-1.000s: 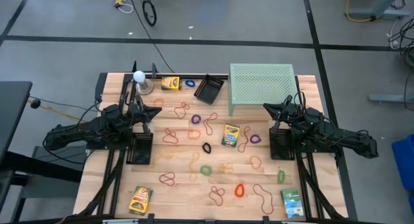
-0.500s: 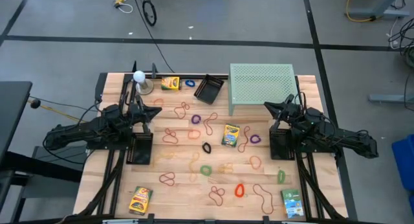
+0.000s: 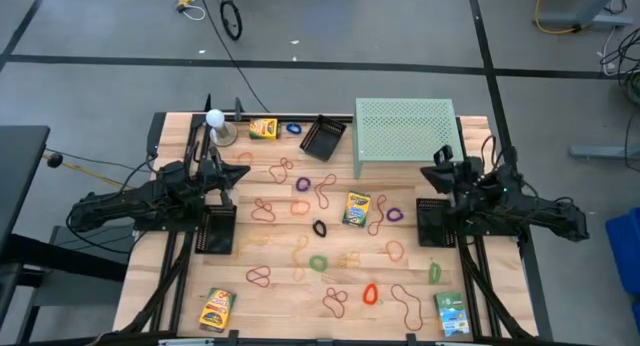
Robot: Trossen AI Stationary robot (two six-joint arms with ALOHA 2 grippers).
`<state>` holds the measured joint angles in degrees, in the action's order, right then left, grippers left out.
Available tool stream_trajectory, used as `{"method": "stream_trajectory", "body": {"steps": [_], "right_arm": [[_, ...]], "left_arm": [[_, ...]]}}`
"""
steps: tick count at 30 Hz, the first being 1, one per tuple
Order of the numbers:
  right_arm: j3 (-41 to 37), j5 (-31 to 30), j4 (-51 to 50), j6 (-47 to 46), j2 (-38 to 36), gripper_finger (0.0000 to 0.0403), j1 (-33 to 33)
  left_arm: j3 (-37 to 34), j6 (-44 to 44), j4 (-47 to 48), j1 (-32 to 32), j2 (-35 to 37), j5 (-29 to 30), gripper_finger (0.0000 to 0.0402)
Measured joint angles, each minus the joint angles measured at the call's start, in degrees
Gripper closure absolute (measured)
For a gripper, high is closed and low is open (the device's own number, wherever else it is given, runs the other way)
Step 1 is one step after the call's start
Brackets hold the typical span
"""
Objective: Pick & Place Office Desk Supplies
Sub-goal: Put the right black bin on the shelf
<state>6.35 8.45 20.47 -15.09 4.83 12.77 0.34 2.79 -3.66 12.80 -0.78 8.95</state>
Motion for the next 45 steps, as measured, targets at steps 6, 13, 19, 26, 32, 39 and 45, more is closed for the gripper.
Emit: {"method": "stream_trajectory", "body": {"steps": [6, 13, 19, 26, 32, 39, 45], "right_arm": [[11.8, -12.0, -25.5, -3.1, 10.5, 0.0396, -8.7], [19.9, -31.9, -43.8, -20.9, 26.8, 0.0399, -26.2], [24.9, -42.5, -49.0, -37.0, 39.1, 0.0401, -40.6], [36.7, -47.1, -66.9, -57.9, 53.5, 0.0402, -49.6], [49.3, -36.8, -89.1, -69.4, 66.3, 0.0401, -50.2], [54.2, -23.5, -94.1, -61.6, 73.1, 0.0378, -52.6], [54.1, -18.1, -93.7, -58.2, 76.2, 0.0331, -56.6]], "left_arm": [[0.0, 0.0, 0.0, 0.0, 0.0, 0.0, 0.0381], [0.0, 0.0, 0.0, 0.0, 0.0, 0.0, 0.0381], [0.0, 0.0, 0.0, 0.0, 0.0, 0.0, 0.0381], [0.0, 0.0, 0.0, 0.0, 0.0, 0.0, 0.0381], [0.0, 0.0, 0.0, 0.0, 0.0, 0.0, 0.0381], [0.0, 0.0, 0.0, 0.0, 0.0, 0.0, 0.0381], [0.0, 0.0, 0.0, 0.0, 0.0, 0.0, 0.0381]]}}
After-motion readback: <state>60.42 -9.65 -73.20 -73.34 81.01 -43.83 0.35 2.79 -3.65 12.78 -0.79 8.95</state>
